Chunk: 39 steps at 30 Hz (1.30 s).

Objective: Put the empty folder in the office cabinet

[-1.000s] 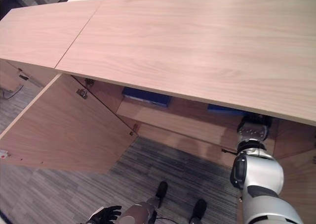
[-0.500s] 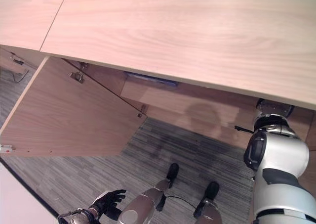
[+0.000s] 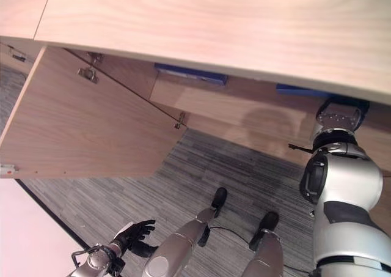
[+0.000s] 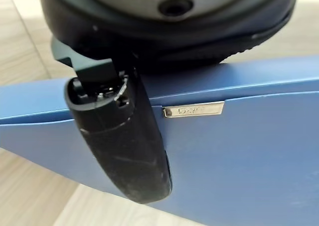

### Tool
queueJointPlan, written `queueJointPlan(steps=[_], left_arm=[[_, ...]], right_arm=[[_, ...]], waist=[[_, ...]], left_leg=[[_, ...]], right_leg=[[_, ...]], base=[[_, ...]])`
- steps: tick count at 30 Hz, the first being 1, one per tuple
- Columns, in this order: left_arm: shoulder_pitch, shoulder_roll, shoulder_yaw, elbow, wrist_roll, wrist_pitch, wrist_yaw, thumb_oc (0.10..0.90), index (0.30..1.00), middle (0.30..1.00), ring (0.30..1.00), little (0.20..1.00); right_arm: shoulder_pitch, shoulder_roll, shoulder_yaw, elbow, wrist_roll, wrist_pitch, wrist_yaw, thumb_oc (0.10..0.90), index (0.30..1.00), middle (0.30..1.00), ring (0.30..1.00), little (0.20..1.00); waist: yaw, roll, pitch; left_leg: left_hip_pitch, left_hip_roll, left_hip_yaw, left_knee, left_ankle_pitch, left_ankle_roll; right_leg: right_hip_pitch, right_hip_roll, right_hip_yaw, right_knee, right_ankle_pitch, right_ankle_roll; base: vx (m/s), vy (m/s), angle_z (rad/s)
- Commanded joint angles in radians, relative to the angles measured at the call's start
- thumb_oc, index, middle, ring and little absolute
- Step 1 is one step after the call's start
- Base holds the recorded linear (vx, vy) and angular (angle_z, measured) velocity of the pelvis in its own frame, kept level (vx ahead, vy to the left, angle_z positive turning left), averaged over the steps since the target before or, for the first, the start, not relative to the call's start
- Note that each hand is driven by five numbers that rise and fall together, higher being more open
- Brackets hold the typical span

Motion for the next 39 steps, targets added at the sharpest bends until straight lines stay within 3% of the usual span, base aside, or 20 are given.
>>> queueJointPlan(steps=[1,2,5,11,18,23,25,26,30,32,33,37,39], left_arm=[[0.026,0.1,0.013,0.014,-0.056,0.0,0.013,0.8,0.9,0.9,0.9,0.9],[0.028,0.113,0.026,0.011,-0.075,0.002,0.017,0.8,0.9,0.9,0.9,0.9],[0.027,0.132,0.03,0.018,-0.057,0.0,0.024,0.8,0.9,0.9,0.9,0.9],[0.023,0.143,0.009,0.019,-0.003,-0.004,0.032,0.8,0.9,0.9,0.9,0.9],[0.033,0.13,0.01,0.047,0.011,0.0,0.043,0.8,0.9,0.9,0.9,0.9],[0.024,0.102,0.009,0.127,0.051,0.003,0.062,0.8,0.9,0.9,0.9,0.9],[0.021,0.094,0.012,0.144,0.053,0.003,0.067,0.8,0.9,0.9,0.9,0.9],[0.019,0.09,0.014,0.151,0.053,0.003,0.068,0.8,0.9,0.9,0.9,0.9],[0.016,0.08,0.017,0.16,0.052,0.002,0.071,0.8,0.9,0.9,0.9,0.9],[0.013,0.077,0.018,0.163,0.05,0.001,0.074,0.8,0.9,0.9,0.9,0.9],[0.011,0.075,0.018,0.163,0.05,0.002,0.074,0.8,0.9,0.9,0.9,0.9],[0.01,0.07,0.016,0.168,0.052,0.001,0.077,0.8,0.9,0.9,0.9,0.9],[0.003,0.061,0.014,0.176,0.058,0.003,0.08,0.8,0.9,0.9,0.9,0.9]], right_arm=[[-0.049,-0.062,0.051,-0.148,-0.017,-0.003,0.05,0.4,0.3,0.3,0.3,0.3],[-0.043,-0.073,0.049,-0.139,-0.024,0.009,0.053,0.4,0.3,0.3,0.3,0.3],[-0.039,-0.079,0.051,-0.134,-0.032,0.012,0.052,0.4,0.3,0.3,0.3,0.3],[-0.037,-0.051,0.064,-0.127,-0.039,0.024,0.056,0.4,0.3,0.3,0.3,0.3],[-0.039,-0.027,0.066,-0.137,-0.038,0.02,0.051,0.4,0.3,0.3,0.3,0.3],[-0.089,-0.013,0.056,-0.165,-0.004,-0.022,0.036,0.4,0.3,0.3,0.3,0.3],[-0.109,-0.017,0.061,-0.176,-0.004,-0.033,0.03,0.4,0.3,0.3,0.3,0.3],[-0.117,-0.02,0.065,-0.181,-0.005,-0.033,0.028,0.4,0.3,0.3,0.3,0.3],[-0.133,-0.044,0.076,-0.174,-0.017,-0.025,0.024,0.4,0.3,0.3,0.3,0.3],[-0.141,-0.053,0.083,-0.164,-0.024,-0.019,0.023,0.4,0.3,0.3,0.3,0.3],[-0.143,-0.054,0.084,-0.164,-0.024,-0.018,0.023,0.4,0.3,0.3,0.3,0.3],[-0.141,-0.051,0.088,-0.161,-0.035,-0.015,0.022,0.4,0.3,0.3,0.3,0.3],[-0.135,-0.04,0.087,-0.153,-0.039,-0.008,0.019,0.4,0.3,0.3,0.3,0.3]], waist=[[-0.009,-0.005,-0.036],[-0.015,-0.014,-0.025],[-0.018,-0.025,-0.018],[-0.012,-0.045,-0.02],[-0.01,-0.05,-0.031],[-0.002,-0.056,-0.061],[0.003,-0.051,-0.061],[0.002,-0.055,-0.069],[0.005,-0.055,-0.073],[0.011,-0.049,-0.069],[0.008,-0.051,-0.075],[0.014,-0.043,-0.072],[0.011,-0.044,-0.077]], left_leg=[[-0.007,0.033,0.035,0.226,-0.257,-0.027],[-0.053,0.029,0.032,0.306,-0.291,-0.023],[-0.103,0.031,0.028,0.4,-0.339,-0.016],[-0.149,0.034,0.029,0.477,-0.392,-0.009],[-0.125,0.035,0.021,0.432,-0.38,-0.013],[-0.059,0.034,0.01,0.336,-0.353,-0.025],[-0.048,0.033,0.01,0.309,-0.318,-0.029],[-0.034,0.031,0.009,0.309,-0.341,-0.031],[-0.02,0.026,0.002,0.297,-0.335,-0.036],[-0.023,0.027,0.003,0.285,-0.304,-0.036],[-0.015,0.027,0.002,0.285,-0.324,-0.036],[-0.014,0.029,-0.001,0.264,-0.292,-0.037],[0.005,0.03,-0.003,0.248,-0.308,-0.036]], right_leg=[[0.051,0.038,0.07,-0.002,-0.067,0.064],[0.017,0.029,0.074,0.067,-0.09,0.062],[-0.025,0.024,0.083,0.143,-0.125,0.054],[-0.058,0.031,0.092,0.193,-0.151,0.049],[-0.05,0.04,0.087,0.173,-0.145,0.054],[-0.004,0.04,0.074,0.125,-0.137,0.062],[0.002,0.036,0.064,0.108,-0.106,0.06],[0.017,0.035,0.07,0.111,-0.13,0.067],[0.039,0.023,0.062,0.107,-0.128,0.072],[0.038,0.02,0.049,0.097,-0.098,0.068],[0.046,0.023,0.056,0.099,-0.12,0.073],[0.041,0.02,0.047,0.09,-0.093,0.071],[0.054,0.023,0.052,0.091,-0.114,0.076]], base=[[-0.03,-0.045,0.15],[0.07,-0.07,0.13],[0.01,-0.038,0.12],[0.03,-0.026,0.0],[0.03,-0.009,-0.03],[0.05,-0.009,-0.01],[-0.02,0.015,0.07],[0.0,0.004,0.14],[0.04,-0.012,0.13],[-0.04,0.009,0.1],[-0.09,0.02,0.06],[0.02,-0.007,0.01],[0.04,-0.016,0.01]])
